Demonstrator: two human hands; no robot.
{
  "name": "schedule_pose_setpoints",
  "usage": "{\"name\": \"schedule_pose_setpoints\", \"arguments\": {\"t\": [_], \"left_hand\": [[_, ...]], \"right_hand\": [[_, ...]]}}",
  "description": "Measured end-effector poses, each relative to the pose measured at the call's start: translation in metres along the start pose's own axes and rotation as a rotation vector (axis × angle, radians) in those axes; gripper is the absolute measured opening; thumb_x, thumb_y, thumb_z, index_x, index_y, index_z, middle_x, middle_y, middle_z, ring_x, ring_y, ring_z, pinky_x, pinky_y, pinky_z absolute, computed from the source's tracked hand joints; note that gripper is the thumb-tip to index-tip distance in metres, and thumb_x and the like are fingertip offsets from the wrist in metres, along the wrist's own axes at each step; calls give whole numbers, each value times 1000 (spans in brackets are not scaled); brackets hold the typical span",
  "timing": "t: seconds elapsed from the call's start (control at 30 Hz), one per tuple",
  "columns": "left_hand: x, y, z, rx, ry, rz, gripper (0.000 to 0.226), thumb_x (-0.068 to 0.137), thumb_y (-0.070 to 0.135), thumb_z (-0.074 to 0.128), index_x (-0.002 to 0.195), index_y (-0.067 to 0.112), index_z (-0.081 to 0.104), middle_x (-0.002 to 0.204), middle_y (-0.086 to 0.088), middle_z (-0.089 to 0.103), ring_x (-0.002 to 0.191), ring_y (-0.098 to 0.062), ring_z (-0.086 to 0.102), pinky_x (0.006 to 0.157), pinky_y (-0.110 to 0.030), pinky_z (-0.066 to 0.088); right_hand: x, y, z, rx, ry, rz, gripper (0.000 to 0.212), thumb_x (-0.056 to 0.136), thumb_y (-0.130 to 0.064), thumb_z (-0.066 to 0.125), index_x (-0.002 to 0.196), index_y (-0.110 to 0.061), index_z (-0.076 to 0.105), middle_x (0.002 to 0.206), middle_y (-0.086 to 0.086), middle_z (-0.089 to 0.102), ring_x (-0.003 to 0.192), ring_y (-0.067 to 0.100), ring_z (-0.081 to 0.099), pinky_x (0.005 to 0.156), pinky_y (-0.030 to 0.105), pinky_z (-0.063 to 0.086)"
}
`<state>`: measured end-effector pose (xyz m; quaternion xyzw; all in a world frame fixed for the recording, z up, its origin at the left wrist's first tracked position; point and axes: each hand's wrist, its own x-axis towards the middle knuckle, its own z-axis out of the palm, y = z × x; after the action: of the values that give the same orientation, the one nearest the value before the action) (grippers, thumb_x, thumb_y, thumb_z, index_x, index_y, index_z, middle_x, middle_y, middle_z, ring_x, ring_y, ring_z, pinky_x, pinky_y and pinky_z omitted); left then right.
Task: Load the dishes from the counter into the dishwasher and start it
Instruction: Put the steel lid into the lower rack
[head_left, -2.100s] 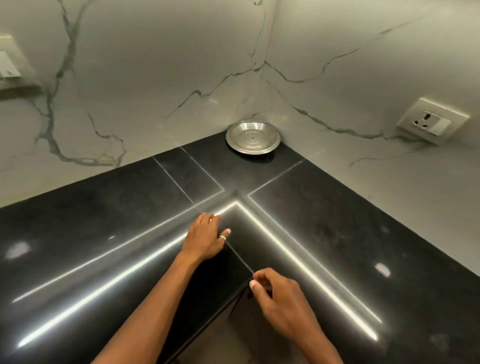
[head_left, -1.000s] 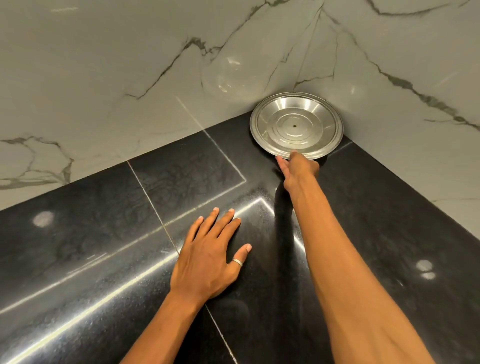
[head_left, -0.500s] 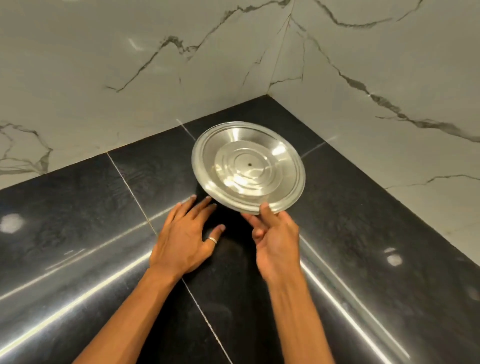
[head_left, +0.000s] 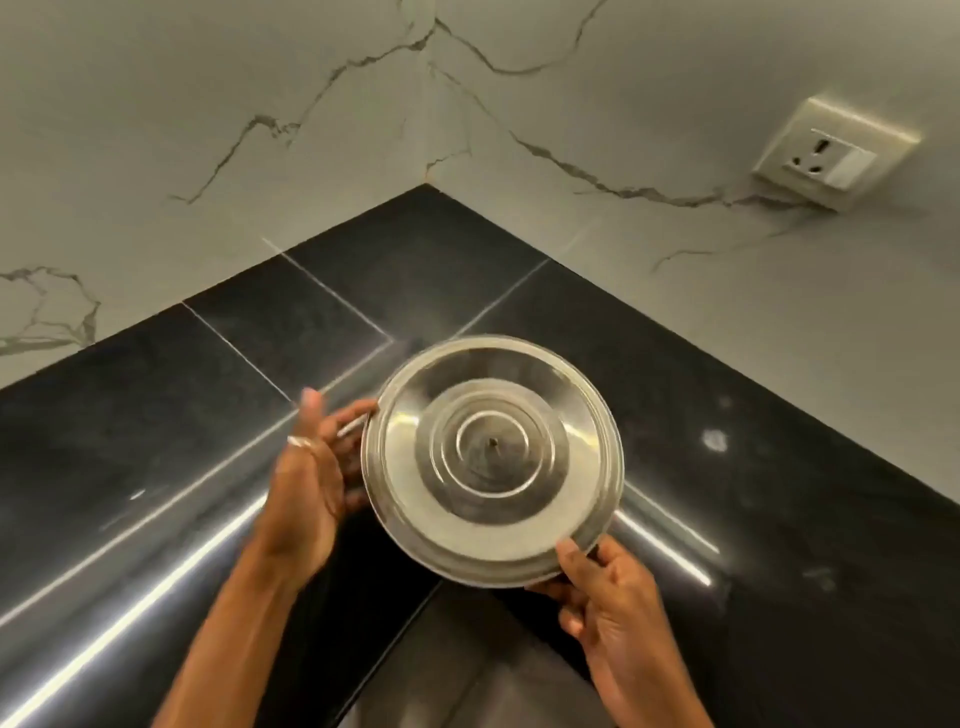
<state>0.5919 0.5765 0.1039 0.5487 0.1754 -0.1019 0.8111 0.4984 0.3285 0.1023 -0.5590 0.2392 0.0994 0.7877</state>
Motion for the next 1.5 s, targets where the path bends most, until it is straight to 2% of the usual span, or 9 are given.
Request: {"name": "schedule_pose_setpoints", "arguments": {"t": [0.07,0.17,0.37,0.6,0.73,0.97,1.17,1.4,1.5], "left_hand": [[-38,-21,9,148,-12,-39,32,100,37,54,128,23,59,96,1,77,77,-15,70,57,-30,55],[-78,-54,24,243,-76,-71,46,96,0,59,132,29,52,109,-2,76,84,-15,72,64,-33,57],[-109,-85,43,390,-505,-112,56,94,-7,60,137,27,51,117,-1,74,104,-24,73,79,-41,61],[-144,-115,89,620,-920,-141,50,97,2,62,136,31,52,120,3,72,110,-14,69,84,-37,60],[-172,-144,130,973,-1173,162,33,100,24,61,130,33,52,106,19,68,97,7,65,74,-6,47],[-213,-226,217,1437,-1607,801,50,102,47,45,144,19,47,145,-2,52,133,-25,49,106,-42,43],[-231,-313,278,1556,-1844,1259,52,98,35,52,144,12,45,145,-10,51,144,-29,37,117,-42,33],[-215,-385,328,1555,-1995,1820,60,92,37,62,143,5,52,149,-15,50,148,-33,34,122,-47,29],[-202,-407,339,1536,-2000,1930,66,97,47,49,148,5,46,158,-15,39,154,-29,13,125,-48,17]], "right_hand": [[-39,6,-24,-34,38,6,50,77,-24,83,119,-2,64,94,19,74,69,25,70,41,18,33],[-96,21,-57,-17,191,17,57,71,-30,88,117,-3,66,84,14,73,64,19,67,48,24,49],[-182,67,-83,413,540,-34,41,87,-18,65,127,-8,65,118,19,72,102,30,71,84,41,59],[-269,116,-77,534,966,-150,33,89,-7,65,121,-7,66,112,20,74,108,39,69,103,54,49],[-319,146,-80,548,1256,-180,26,91,-7,67,116,-11,67,106,17,76,106,38,70,101,58,50],[-393,204,-98,534,1545,-177,21,96,-10,63,115,-12,71,103,17,76,99,34,72,91,49,53],[-419,247,-134,508,1704,-98,18,96,-8,62,110,-13,72,94,6,78,91,28,71,79,40,53],[-416,307,-171,594,1744,-16,23,96,-7,61,114,-15,71,98,7,78,92,28,72,85,46,54],[-410,333,-183,677,1761,28,23,95,-7,62,115,-14,72,101,11,77,94,29,72,83,43,53]]}}
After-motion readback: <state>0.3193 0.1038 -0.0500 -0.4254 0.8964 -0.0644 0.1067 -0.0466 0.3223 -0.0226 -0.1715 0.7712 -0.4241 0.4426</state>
